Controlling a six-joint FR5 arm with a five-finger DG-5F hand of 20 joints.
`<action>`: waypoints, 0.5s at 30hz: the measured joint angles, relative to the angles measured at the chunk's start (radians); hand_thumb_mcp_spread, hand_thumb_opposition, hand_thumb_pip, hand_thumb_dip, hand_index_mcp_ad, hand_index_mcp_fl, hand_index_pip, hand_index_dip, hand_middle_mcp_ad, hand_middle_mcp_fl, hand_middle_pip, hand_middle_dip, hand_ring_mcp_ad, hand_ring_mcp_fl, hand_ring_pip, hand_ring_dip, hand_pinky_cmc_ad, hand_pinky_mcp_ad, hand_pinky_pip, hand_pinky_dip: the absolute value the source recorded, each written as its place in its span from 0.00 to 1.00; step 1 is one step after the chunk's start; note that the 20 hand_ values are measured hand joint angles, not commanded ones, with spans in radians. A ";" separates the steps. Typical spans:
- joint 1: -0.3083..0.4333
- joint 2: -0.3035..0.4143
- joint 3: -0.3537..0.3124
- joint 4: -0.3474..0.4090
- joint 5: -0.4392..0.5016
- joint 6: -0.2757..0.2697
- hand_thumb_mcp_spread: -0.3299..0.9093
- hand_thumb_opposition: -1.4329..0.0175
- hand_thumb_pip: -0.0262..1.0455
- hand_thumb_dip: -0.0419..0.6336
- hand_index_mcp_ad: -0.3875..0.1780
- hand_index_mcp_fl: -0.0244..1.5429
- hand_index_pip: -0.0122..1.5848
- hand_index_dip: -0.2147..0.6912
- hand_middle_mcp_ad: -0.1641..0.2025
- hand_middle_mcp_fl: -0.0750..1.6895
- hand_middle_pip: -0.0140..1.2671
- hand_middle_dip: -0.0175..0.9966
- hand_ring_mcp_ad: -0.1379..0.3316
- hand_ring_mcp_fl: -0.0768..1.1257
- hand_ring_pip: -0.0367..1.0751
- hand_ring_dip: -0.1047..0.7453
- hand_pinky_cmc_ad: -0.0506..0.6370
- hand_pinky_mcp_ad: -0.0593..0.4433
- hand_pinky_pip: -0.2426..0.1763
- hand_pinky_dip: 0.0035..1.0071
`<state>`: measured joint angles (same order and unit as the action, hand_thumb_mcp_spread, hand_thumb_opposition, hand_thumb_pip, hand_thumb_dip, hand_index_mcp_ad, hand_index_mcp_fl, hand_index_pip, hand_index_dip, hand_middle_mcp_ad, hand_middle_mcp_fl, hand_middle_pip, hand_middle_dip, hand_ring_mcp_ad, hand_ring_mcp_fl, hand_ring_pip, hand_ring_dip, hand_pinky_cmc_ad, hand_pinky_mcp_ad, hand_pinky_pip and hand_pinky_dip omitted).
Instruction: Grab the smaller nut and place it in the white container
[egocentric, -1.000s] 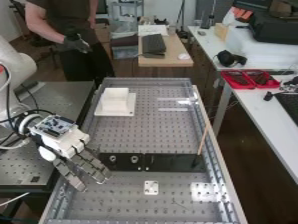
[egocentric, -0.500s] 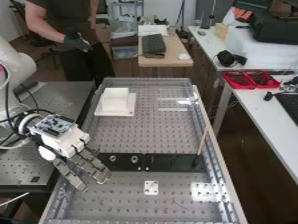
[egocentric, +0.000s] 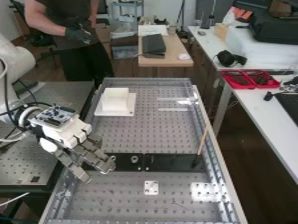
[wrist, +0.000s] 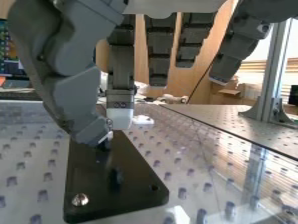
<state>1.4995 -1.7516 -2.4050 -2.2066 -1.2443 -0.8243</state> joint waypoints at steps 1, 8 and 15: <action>0.007 0.017 0.003 -0.015 -0.003 -0.002 0.60 0.39 0.64 0.46 0.48 0.22 0.97 0.36 0.62 0.19 0.12 0.25 0.44 0.10 0.14 0.23 0.61 0.60 0.70 0.26; 0.072 0.110 0.023 -0.110 -0.027 -0.017 0.60 0.39 0.64 0.46 0.48 0.22 0.97 0.36 0.62 0.20 0.12 0.25 0.44 0.10 0.14 0.23 0.61 0.59 0.70 0.26; 0.193 0.161 0.056 -0.221 -0.060 -0.005 0.60 0.39 0.64 0.46 0.48 0.22 0.97 0.36 0.62 0.20 0.12 0.25 0.44 0.12 0.14 0.23 0.60 0.60 0.70 0.26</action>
<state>1.6923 -1.5911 -2.3491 -2.4278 -1.3043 -0.8288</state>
